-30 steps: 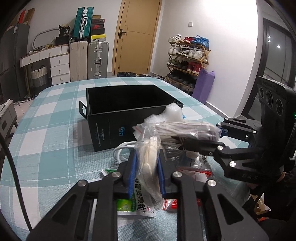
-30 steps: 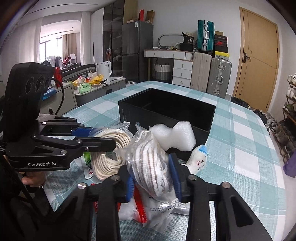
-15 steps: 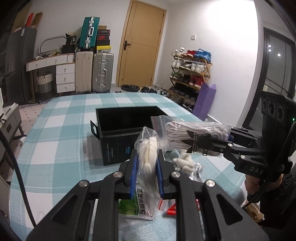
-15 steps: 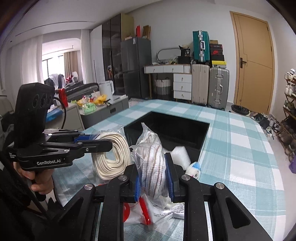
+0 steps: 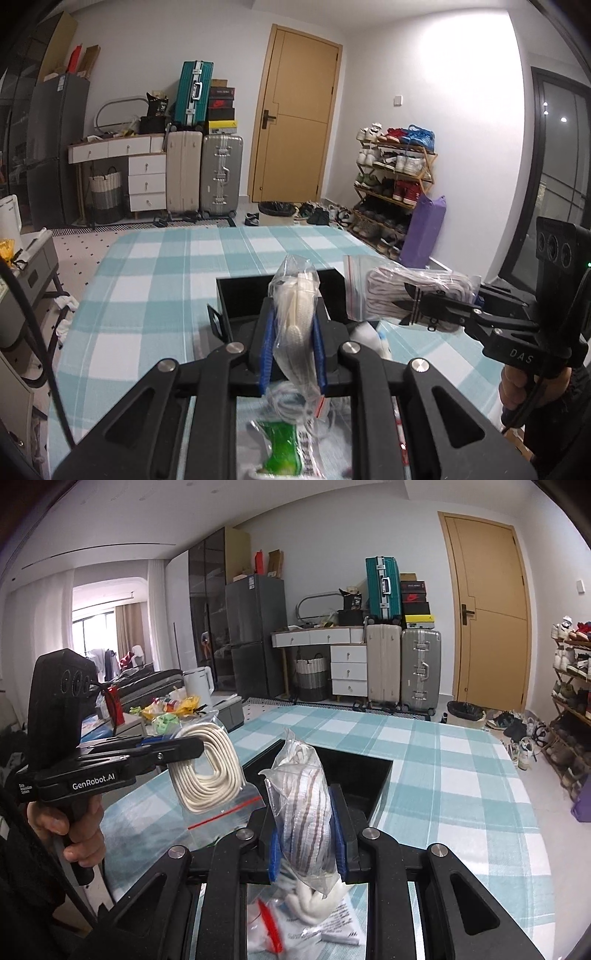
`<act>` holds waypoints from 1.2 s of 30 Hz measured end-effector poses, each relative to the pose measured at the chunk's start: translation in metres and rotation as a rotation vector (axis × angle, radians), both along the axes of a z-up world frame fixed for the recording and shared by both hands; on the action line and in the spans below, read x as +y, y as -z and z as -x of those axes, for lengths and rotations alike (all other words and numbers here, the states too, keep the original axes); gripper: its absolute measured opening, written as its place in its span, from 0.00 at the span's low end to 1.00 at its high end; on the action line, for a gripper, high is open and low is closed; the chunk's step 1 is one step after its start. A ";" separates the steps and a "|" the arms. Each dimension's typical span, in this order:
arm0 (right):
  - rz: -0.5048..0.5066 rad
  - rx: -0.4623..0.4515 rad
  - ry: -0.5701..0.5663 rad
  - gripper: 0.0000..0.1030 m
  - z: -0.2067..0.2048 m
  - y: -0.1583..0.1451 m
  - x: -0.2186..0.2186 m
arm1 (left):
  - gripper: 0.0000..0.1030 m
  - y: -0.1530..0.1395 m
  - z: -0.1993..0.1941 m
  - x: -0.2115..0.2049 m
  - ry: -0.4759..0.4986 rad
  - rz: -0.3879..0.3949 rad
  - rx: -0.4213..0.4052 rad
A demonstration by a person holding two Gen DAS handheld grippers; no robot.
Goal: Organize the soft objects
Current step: 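Carry both bags over the black box and release them inside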
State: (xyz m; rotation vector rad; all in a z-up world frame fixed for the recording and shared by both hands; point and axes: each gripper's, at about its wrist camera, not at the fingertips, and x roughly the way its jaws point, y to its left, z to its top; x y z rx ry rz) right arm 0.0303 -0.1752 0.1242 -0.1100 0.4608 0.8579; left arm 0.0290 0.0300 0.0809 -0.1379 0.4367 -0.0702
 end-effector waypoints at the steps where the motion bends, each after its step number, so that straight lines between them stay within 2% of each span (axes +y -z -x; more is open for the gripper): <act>1: -0.003 0.002 0.006 0.21 -0.003 -0.002 0.001 | 0.16 -0.002 -0.004 0.002 -0.005 0.004 -0.004; 12: -0.006 0.014 0.019 0.21 -0.026 -0.009 0.015 | 0.16 -0.008 -0.035 0.012 -0.039 0.004 -0.019; 36: 0.031 0.068 0.030 0.21 -0.069 0.002 0.041 | 0.16 0.012 -0.086 0.020 -0.066 0.027 0.032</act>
